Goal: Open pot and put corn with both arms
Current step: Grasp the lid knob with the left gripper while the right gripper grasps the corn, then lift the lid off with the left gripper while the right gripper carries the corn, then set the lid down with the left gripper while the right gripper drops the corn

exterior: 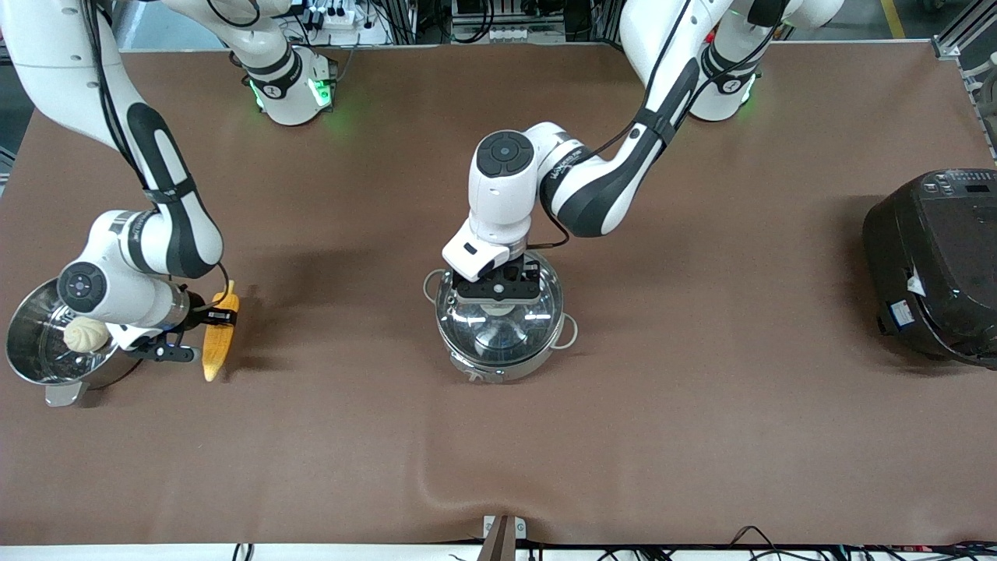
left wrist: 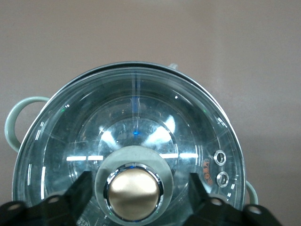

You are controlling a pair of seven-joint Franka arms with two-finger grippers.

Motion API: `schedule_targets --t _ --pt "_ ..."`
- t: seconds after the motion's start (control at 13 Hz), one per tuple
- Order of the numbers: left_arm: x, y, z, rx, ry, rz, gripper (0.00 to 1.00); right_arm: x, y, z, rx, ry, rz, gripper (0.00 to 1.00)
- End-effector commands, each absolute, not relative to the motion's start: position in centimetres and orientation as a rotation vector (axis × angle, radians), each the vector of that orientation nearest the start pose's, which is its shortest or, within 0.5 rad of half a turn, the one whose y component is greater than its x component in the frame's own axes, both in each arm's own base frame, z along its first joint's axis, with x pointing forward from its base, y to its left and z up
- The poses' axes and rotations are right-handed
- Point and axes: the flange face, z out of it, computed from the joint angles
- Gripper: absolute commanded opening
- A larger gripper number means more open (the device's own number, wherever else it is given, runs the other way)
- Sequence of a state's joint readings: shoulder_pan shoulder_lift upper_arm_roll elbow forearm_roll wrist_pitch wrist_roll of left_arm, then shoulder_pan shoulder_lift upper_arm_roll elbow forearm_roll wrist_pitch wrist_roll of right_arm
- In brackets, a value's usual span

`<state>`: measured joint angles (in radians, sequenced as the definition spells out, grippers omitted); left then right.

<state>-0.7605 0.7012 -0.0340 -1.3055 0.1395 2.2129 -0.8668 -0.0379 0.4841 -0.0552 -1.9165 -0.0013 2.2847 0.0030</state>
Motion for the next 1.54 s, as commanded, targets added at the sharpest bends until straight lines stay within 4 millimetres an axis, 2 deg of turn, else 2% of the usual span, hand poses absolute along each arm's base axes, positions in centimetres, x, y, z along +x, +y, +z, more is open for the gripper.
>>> schedule_targets --t 0.0,0.23,0.31,0.38,0.46,0.69,0.77,0.85,0.92,1.08,1.15,1.23,1.31,1.46 --pt "54.1 -53.7 35.0 -3.194 -0.044 -0.377 0.00 61.6 -3.9 26.1 -3.151 0.039 0.173 0.00" --pt "54.1 -53.7 35.8 -3.199 -0.046 -0.385 0.00 62.9 0.8 31.9 -3.134 -0.197 0.121 0.00" --pt "54.2 -53.1 36.4 -3.189 -0.059 -0.364 0.00 63.5 3.3 33.7 -3.111 -0.250 0.076 0.00" --pt "54.4 -52.2 37.5 -3.166 -0.076 -0.330 0.00 64.0 5.4 35.1 -3.082 -0.254 0.049 0.00" --pt "55.0 -50.8 40.1 -3.169 -0.114 -0.343 0.00 64.5 7.5 36.6 -3.043 -0.231 0.034 0.00" --pt "59.2 -43.5 47.3 -3.210 -0.344 -0.388 0.00 65.1 14.1 40.5 -2.996 -0.150 0.003 0.00" --pt "61.6 -39.3 47.8 -3.186 -0.443 -0.385 0.00 64.9 16.3 41.3 -2.994 -0.119 -0.012 0.00" --pt "63.6 -35.9 47.2 -3.151 -0.508 -0.376 0.00 64.5 18.6 41.9 -2.989 -0.079 -0.021 0.00" --pt "65.0 -33.0 46.4 -3.131 -0.520 -0.361 0.00 63.6 22.1 42.3 -2.986 -0.036 -0.016 0.00" --pt "68.0 -26.3 45.3 -3.094 -0.601 -0.357 0.00 61.7 30.2 43.7 -2.965 0.095 -0.038 0.00" --pt "68.6 -24.2 44.3 -3.080 -0.609 -0.332 0.00 60.7 33.9 43.0 -2.962 0.160 -0.020 0.00" --pt "68.4 -22.8 43.0 -3.072 -0.556 -0.289 0.00 59.3 38.5 42.0 -2.958 0.197 -0.007 0.00" --pt "67.8 -22.2 41.3 -3.065 -0.502 -0.238 0.00 58.9 41.9 41.0 -2.944 0.267 -0.004 0.00" --pt "66.3 -20.5 38.3 -3.068 -0.499 -0.242 0.00 57.7 47.4 38.2 -2.911 0.358 -0.015 0.00"
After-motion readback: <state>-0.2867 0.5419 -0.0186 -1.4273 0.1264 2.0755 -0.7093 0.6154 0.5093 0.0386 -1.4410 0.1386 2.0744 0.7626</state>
